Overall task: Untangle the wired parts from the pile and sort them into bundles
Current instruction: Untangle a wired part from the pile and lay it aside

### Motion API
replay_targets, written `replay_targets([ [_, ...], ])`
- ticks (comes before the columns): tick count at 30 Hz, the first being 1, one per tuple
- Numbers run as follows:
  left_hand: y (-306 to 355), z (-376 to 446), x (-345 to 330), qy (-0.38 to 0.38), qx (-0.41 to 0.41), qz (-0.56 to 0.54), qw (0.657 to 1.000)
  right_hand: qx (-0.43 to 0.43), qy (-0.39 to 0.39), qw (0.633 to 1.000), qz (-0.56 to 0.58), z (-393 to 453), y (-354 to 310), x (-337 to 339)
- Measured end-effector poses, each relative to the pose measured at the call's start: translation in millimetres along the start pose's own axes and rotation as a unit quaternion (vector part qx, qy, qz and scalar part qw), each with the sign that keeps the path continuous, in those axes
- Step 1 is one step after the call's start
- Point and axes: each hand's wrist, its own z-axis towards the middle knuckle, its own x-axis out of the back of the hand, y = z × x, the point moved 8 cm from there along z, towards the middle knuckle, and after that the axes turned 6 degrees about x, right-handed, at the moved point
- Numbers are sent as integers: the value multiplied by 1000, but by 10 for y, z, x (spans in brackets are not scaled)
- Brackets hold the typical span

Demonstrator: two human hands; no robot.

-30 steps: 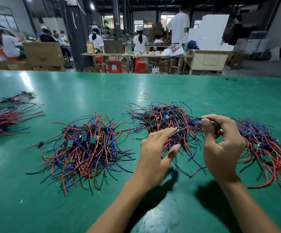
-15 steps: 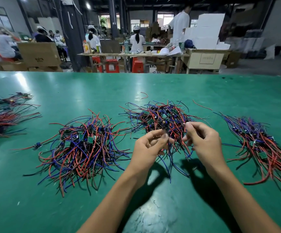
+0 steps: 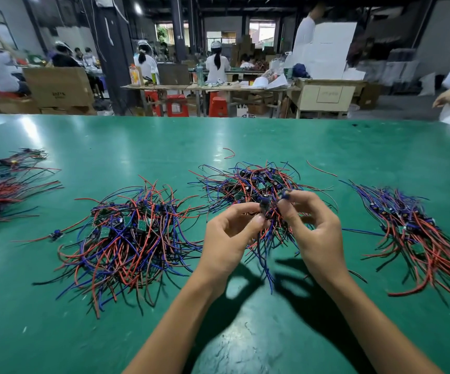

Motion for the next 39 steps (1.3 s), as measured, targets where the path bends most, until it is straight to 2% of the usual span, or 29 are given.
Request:
replay_targets([
  [3,44,-10,17,5,-15,-3,1000,-89,91,990,57,18,170,143],
  [5,59,-7,42,9,-21,-6,1000,-169,105,980,26,19,350,240],
  [7,78,-1,61,9,-29,-7,1000,-244,47,962,-115,-16,521,311],
  [8,86,2,63,7,-32,-7,999,-249,19,944,-216,-34,546,353],
  [10,101,4,51,-1,-39,1,999,-170,47,930,-323,2,373,417],
  [11,110,-1,38,-7,-43,9,999,-114,66,942,-307,36,231,401],
  [12,116,-3,21,-13,-47,19,999,-83,60,967,-235,65,169,346],
  [13,122,-9,8,-19,-49,30,998,-93,22,988,-120,83,168,231],
  [14,122,-13,-8,-25,-51,41,998,-134,-32,990,2,71,184,76],
  [16,101,-16,-33,-36,-43,56,997,-196,-106,967,126,15,180,-156],
  [18,41,-8,-36,-38,-18,58,997,-187,-100,965,151,-24,170,-209],
  [22,-53,6,-54,-44,19,83,995,-167,-1,968,186,-35,218,-85],
  [26,-1,13,-32,-28,-6,87,996,-200,-29,965,164,-52,264,-112],
  [28,136,23,122,34,-53,87,994,-223,-53,965,129,-40,304,-92],
  [29,259,12,271,99,-106,132,981,-210,-69,973,68,-18,322,-39],
  [30,425,-39,427,183,-178,218,942,-172,-95,980,-37,24,332,26],
  [31,583,-131,558,267,-244,311,879,-129,-138,969,-162,51,342,70],
  [32,696,-231,683,344,-287,384,807,-96,-182,940,-272,54,354,83],
  [33,758,-306,819,411,-292,425,752,-88,-212,911,-343,36,386,98],
  [34,780,-354,973,467,-262,442,720,-100,-218,894,-378,19,410,128],
  [36,708,-384,1276,541,-136,460,691,-144,-174,891,-394,12,446,224],
  [37,644,-381,1374,552,-71,469,686,-165,-155,883,-412,-1,474,276],
  [39,547,-355,1448,539,11,487,688,-209,-166,848,-458,-56,550,331],
])
